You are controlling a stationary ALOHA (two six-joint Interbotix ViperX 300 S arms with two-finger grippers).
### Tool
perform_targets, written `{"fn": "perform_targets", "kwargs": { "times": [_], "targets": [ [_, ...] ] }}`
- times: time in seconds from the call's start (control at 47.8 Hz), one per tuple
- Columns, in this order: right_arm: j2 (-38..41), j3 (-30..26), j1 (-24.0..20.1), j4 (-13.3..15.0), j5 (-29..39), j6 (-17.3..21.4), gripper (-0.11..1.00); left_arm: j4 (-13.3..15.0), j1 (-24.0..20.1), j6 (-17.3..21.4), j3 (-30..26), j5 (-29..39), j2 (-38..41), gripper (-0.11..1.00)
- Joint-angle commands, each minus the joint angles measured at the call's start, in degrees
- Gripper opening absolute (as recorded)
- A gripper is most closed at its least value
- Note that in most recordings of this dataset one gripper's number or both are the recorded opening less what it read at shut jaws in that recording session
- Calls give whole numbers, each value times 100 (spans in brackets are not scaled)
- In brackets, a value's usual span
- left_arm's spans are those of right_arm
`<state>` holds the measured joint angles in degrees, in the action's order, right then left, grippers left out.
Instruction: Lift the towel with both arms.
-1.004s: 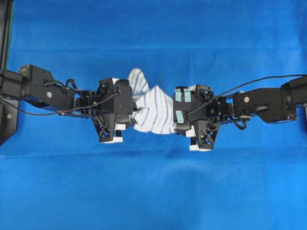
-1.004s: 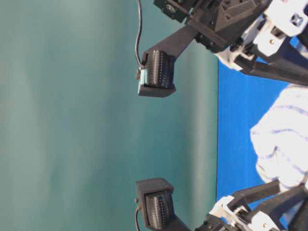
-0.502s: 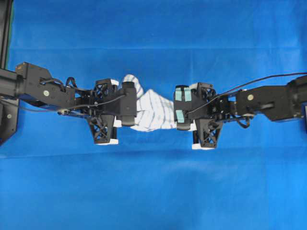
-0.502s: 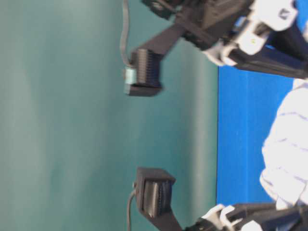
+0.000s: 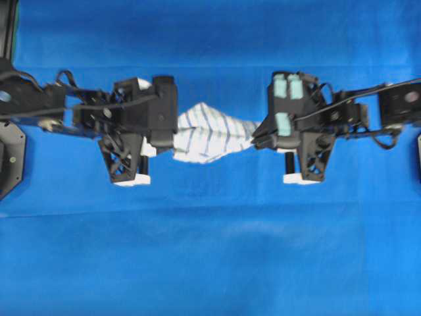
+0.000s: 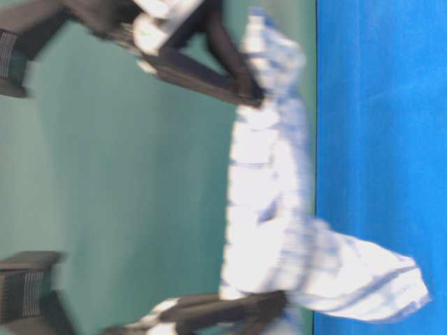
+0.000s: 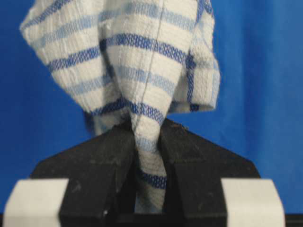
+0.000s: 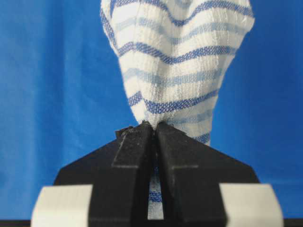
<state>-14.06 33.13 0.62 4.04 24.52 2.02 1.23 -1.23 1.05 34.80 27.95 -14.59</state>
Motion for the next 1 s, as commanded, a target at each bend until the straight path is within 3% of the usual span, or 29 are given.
{"fn": "perform_targets", "kwargs": {
  "times": [0.0, 0.398, 0.983],
  "targets": [
    [-387, -360, 18, 123, 316, 9, 4, -9, -26, 26, -378, 343, -360, 7],
    [-1239, -1204, 18, 378, 1239, -9, 4, -35, -53, 53, -1740, 1485, -888, 7],
    [-1195, -1222, 18, 369, 1371, -9, 5, -35, -88, 308, -1784, 1336, -853, 8]
  ]
}}
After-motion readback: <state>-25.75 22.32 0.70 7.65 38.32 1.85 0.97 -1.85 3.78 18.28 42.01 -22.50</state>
